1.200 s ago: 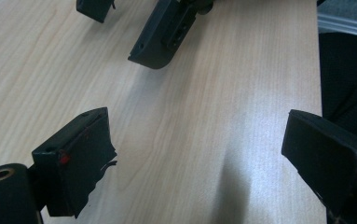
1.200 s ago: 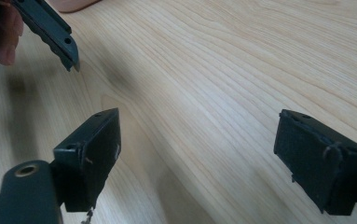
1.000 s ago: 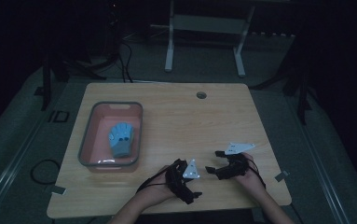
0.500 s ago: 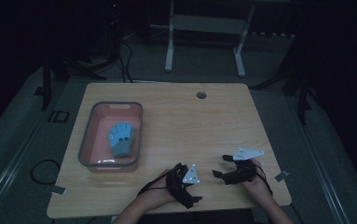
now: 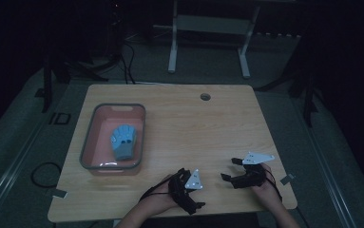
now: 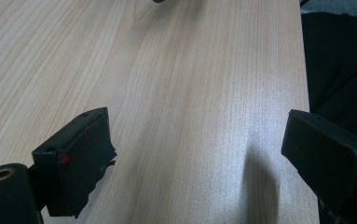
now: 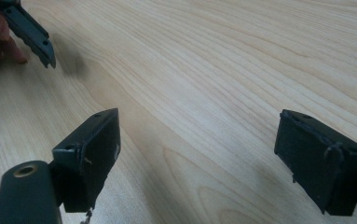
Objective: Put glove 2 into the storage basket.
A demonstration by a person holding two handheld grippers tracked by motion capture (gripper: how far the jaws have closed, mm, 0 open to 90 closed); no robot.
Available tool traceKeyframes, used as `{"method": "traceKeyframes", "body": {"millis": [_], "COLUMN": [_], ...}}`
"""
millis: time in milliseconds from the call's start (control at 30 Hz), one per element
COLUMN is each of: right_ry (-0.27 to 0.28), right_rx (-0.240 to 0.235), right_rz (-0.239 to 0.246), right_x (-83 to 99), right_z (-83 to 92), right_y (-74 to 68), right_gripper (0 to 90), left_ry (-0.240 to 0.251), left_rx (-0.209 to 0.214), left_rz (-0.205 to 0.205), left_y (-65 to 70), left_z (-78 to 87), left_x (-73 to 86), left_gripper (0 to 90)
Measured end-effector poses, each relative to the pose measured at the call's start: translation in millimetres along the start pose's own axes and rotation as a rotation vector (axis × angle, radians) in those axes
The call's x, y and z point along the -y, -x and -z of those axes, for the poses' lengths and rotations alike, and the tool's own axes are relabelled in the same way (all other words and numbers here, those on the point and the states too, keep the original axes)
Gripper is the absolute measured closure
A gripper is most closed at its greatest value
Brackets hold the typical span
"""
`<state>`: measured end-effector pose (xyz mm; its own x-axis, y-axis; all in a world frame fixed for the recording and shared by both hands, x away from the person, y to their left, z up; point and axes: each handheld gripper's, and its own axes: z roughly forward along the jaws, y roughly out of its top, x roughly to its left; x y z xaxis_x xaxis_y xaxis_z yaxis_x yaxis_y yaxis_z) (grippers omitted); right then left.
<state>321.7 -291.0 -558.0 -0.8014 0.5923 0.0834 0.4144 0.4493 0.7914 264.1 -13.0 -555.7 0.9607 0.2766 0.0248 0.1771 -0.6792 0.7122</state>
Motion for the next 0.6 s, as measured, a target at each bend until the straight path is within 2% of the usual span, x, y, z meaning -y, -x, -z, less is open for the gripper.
{"method": "traceKeyframes", "body": {"millis": [600], "right_ry": [-0.007], "right_rx": [0.011], "right_rz": [0.008], "right_x": [0.7], "right_z": [-0.7], "right_y": [0.4], "right_gripper": [14.4], "left_ry": [0.027], "left_rx": [0.003], "left_rz": [0.032], "left_y": [-4.8], "left_z": [3.1], "left_x": [4.7], "left_gripper": [9.5]}}
